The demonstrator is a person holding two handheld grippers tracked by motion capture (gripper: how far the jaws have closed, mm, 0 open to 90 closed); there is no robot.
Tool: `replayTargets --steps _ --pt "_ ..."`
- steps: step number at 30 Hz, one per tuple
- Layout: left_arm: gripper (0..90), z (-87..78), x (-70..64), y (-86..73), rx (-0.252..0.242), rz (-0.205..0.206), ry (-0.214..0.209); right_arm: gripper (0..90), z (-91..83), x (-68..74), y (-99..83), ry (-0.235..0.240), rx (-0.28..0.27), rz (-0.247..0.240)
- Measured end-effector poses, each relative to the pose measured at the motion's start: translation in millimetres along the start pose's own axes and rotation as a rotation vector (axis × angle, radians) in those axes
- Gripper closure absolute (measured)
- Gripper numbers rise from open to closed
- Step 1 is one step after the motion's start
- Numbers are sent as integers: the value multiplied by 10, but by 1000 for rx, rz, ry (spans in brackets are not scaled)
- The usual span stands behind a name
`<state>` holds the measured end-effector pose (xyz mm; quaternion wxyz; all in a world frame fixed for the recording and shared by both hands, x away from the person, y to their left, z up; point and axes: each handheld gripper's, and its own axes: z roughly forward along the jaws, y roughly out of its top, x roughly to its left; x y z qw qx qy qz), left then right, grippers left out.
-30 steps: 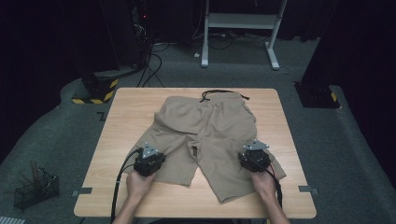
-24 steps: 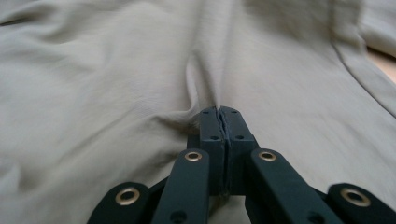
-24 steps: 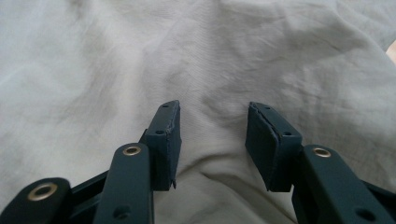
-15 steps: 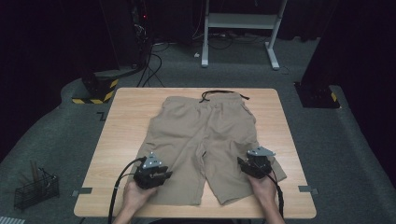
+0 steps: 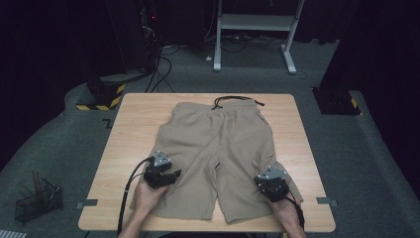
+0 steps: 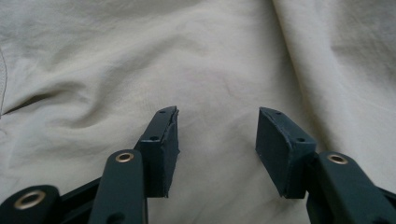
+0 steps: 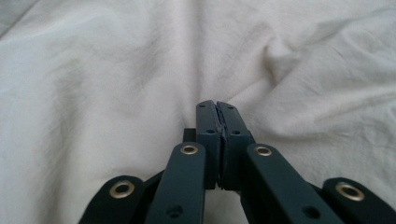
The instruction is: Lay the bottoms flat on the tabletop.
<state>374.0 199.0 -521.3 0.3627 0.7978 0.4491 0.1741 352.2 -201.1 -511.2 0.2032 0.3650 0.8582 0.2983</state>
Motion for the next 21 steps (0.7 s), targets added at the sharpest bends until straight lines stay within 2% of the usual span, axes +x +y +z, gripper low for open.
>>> replayTargets --steps 3,4,5,6,7,8,9,10,12,14,16,17,18,19,20,21 --pt "486 -9 -47 -33 -13 10 9 674 -63 -71 37 -45 -63 67" --pt "539 -19 -77 -39 -12 20 1 602 -57 -133 107 -81 -103 116" --pt "582 -35 -108 -44 -5 34 -15 602 -57 -133 107 -81 -103 116" --pt "582 -53 -142 -48 5 49 -29 584 -25 -161 139 -92 -103 125" --pt "639 -72 -177 -51 15 74 -42 570 21 -181 165 -107 -90 130" --pt "715 -94 -220 -60 26 108 -57 563 68 -199 180 -114 -76 130" --pt "874 -104 -244 -71 26 130 -61 584 142 -220 166 -117 -51 137" --pt "874 -118 -271 -81 31 147 -74 584 142 -220 166 -117 -51 137" --pt "897 -140 -297 -82 47 159 -104 664 181 -236 102 -85 -19 137" --pt "897 -151 -315 -76 61 177 -127 730 124 -292 7 -33 -38 162" --pt "888 -155 -302 -57 47 178 -127 761 62 -336 -48 -23 -22 169" --pt "815 -153 -281 -41 36 170 -117 766 38 -361 -65 -24 -13 168" --pt "679 -145 -242 -14 27 150 -102 767 13 -400 -73 -36 8 185" --pt "679 -134 -198 16 17 126 -82 767 13 -400 -73 -36 8 185" --pt "567 -118 -151 46 4 101 -53 735 8 -403 -67 -56 6 195" --pt "567 -100 -95 79 -8 76 -16 735 8 -403 -67 -56 6 195"
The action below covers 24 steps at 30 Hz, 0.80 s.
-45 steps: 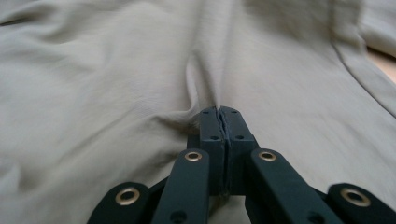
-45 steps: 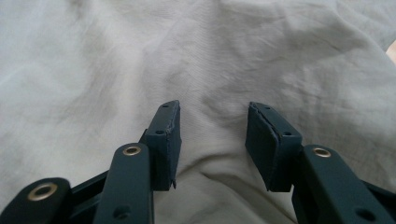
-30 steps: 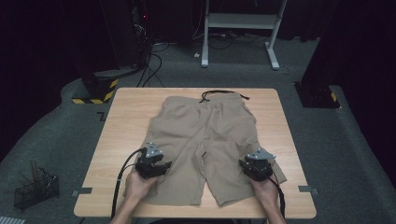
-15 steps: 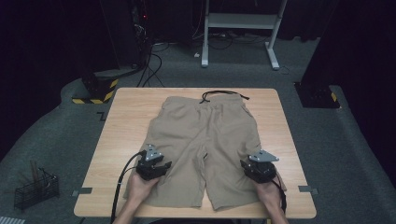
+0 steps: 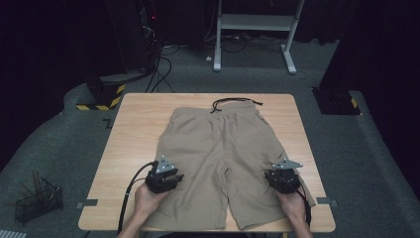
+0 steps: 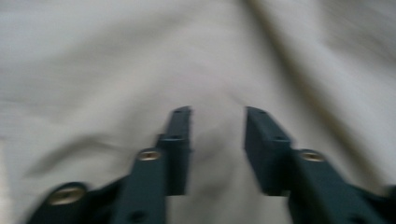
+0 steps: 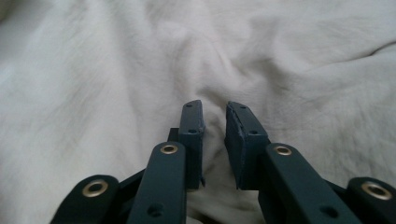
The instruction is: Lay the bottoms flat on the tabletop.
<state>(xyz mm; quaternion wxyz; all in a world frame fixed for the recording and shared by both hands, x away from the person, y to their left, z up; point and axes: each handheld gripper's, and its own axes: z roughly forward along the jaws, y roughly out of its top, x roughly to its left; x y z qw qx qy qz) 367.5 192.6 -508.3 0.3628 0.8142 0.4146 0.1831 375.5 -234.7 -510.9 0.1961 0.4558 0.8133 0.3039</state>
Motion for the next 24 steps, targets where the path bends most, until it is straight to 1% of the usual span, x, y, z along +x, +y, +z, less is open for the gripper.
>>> replayTargets --steps 1,2,3,4,5,6,7,8,9,10,11,12,13,14,15,16,17,18,19,20,21,22,23,24 --pt "524 24 60 32 -2 -30 32 707 0 25 16 0 -17 1" --pt "498 50 123 63 -5 -55 56 689 -2 69 42 5 -36 1" --pt "485 90 193 102 -16 -82 88 678 -1 120 78 13 -61 -11" --pt "475 119 238 128 -17 -92 110 661 4 203 132 26 -86 -28" --pt "460 165 292 172 -2 -108 135 638 23 323 217 50 -118 -62" --pt "460 216 337 211 7 -119 153 638 23 323 217 50 -118 -62" --pt "461 281 382 255 29 -125 167 632 30 388 263 72 -135 -71" --pt "507 363 424 278 62 -128 170 625 42 508 335 124 -160 -76" --pt "532 403 439 276 78 -125 166 624 54 564 358 152 -166 -83" --pt "568 403 439 276 78 -125 166 624 71 622 372 172 -160 -99" --pt "568 405 459 269 66 -128 151 624 71 622 372 172 -160 -99" --pt "627 402 473 267 63 -128 161 624 96 672 381 181 -150 -123" --pt "775 396 482 266 68 -110 185 629 156 727 374 200 -122 -142" --pt "834 412 508 279 99 -52 296 639 193 740 359 211 -98 -142" --pt "877 430 550 305 123 -55 339 653 243 746 339 223 -60 -148" --pt "890 430 550 305 123 -55 339 653 243 746 339 223 -60 -148" --pt "890 451 612 351 156 -73 368 665 304 759 306 225 -24 -153" --pt "891 460 648 378 171 -88 373 674 307 773 258 220 -67 -165" --pt "889 468 687 407 182 -107 373 674 307 781 250 212 -72 -171" --pt "850 468 690 413 175 -114 378 669 310 791 257 207 -70 -168" --pt "738 460 685 410 165 -124 362 650 321 800 268 208 -70 -162" --pt "675 437 653 385 137 -133 315 628 330 806 282 210 -67 -159" --pt "607 414 598 358 119 -131 282 590 340 832 311 211 -53 -153" --pt "564 394 554 338 110 -122 260 563 346 863 334 207 -43 -164"
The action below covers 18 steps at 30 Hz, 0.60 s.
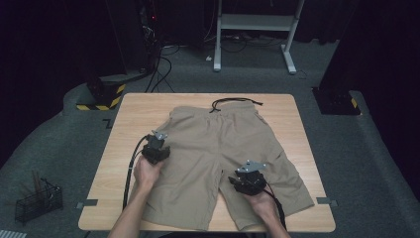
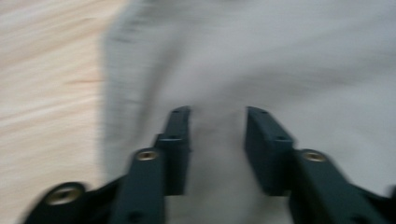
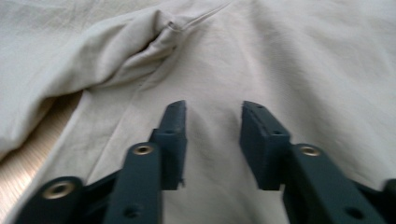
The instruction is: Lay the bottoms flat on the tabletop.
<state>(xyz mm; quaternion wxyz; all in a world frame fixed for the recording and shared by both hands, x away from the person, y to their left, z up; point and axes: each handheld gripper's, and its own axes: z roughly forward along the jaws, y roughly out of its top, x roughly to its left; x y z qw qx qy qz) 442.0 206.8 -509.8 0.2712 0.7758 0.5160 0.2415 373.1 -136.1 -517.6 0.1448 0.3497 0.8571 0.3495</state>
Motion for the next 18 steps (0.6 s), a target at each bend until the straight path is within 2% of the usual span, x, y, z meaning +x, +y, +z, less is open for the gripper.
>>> replayTargets --steps 1,2,3,4,6,8,10,11,13,15,18 --pt "540 -46 -59 -48 -4 17 -44 559 7 25 19 1 11 -9" --pt "507 -68 -95 -76 -5 26 -65 576 9 56 45 22 27 -30" --pt "492 -104 -141 -115 3 46 -85 587 3 70 54 44 33 -28" --pt "477 -142 -173 -159 0 66 -94 595 -36 87 50 49 15 -32" --pt "475 -206 -203 -246 -13 59 -121 593 -62 74 41 35 0 -28" --pt "472 -264 -212 -328 -23 45 -130 584 -104 6 12 -13 -20 0" --pt "473 -324 -220 -419 -39 17 -145 569 -96 -49 -25 -32 8 40" --pt "473 -354 -239 -465 -47 11 -153 552 -77 -52 -46 -22 26 50" --pt "471 -416 -295 -541 -57 15 -160 526 -77 27 -101 -31 -14 33" --pt "464 -477 -353 -586 -55 22 -174 509 -73 150 -114 -16 -23 4" --pt "453 -595 -445 -633 -77 30 -189 504 -67 233 -93 1 -14 -27"
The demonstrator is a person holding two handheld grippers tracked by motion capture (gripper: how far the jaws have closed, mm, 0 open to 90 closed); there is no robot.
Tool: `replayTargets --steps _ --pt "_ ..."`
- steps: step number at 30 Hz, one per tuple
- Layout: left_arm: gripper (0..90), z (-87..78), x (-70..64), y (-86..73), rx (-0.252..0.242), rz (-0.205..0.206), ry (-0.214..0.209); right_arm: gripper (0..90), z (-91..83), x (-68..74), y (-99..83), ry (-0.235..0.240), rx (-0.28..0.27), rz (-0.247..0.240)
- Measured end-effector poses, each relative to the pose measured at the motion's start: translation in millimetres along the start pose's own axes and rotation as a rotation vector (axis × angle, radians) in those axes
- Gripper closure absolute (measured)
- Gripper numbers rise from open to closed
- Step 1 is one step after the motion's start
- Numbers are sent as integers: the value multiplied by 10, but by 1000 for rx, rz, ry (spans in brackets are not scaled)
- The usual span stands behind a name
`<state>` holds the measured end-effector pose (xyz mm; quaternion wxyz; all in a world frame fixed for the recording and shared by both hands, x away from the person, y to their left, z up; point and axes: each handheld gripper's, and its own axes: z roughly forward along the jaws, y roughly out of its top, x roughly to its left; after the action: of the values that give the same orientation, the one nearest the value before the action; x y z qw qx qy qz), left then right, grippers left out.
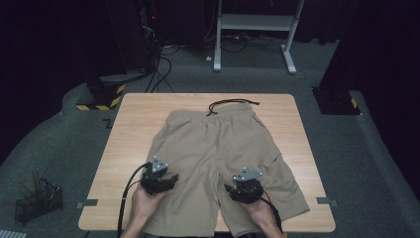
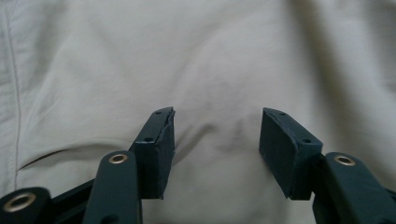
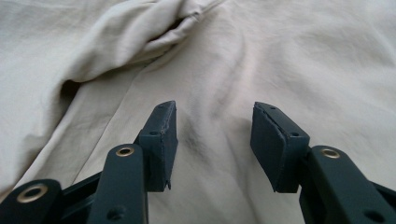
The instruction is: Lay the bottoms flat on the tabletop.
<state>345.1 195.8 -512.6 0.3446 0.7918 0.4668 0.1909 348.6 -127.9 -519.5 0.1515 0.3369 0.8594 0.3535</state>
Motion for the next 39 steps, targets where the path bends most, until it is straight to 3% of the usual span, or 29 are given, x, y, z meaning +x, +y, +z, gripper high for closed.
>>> replayTargets --steps 4,5,6,9,12,18,22,24,27,29,32,34,36,38,39 --pt "450 -29 -72 -24 30 24 -20 495 -31 -13 9 -17 -24 21" --pt "449 12 -60 -22 52 28 -17 489 -26 -29 9 -16 -15 24" --pt "442 44 -39 -21 39 26 -18 477 -7 -42 6 -19 5 24" --pt "426 130 34 48 17 -29 -34 469 26 -61 -6 -12 -17 21" --pt "404 251 34 114 -6 25 8 457 87 -79 28 -12 -33 22" --pt "380 500 243 354 -5 0 32 450 246 -167 180 -33 -34 44" --pt "369 598 364 524 45 -47 105 450 347 -230 278 -60 -33 66" --pt "407 542 342 554 55 -20 130 451 397 -254 327 -78 -33 87" --pt "410 246 222 522 -22 19 86 452 450 -285 378 -102 -32 103" --pt "409 63 143 473 -47 52 50 452 495 -304 422 -114 -31 115" --pt "408 -141 -39 297 -33 70 -79 452 506 -308 433 -116 -32 119" --pt "406 -153 -238 129 12 134 -111 454 507 -305 433 -119 -33 113" --pt "406 -86 -357 23 49 164 -125 454 506 -308 433 -118 -33 111" --pt "407 21 -397 -12 73 172 -111 454 506 -304 433 -120 -32 114" --pt "403 61 -368 -5 53 151 -122 454 506 -308 433 -118 -33 112"
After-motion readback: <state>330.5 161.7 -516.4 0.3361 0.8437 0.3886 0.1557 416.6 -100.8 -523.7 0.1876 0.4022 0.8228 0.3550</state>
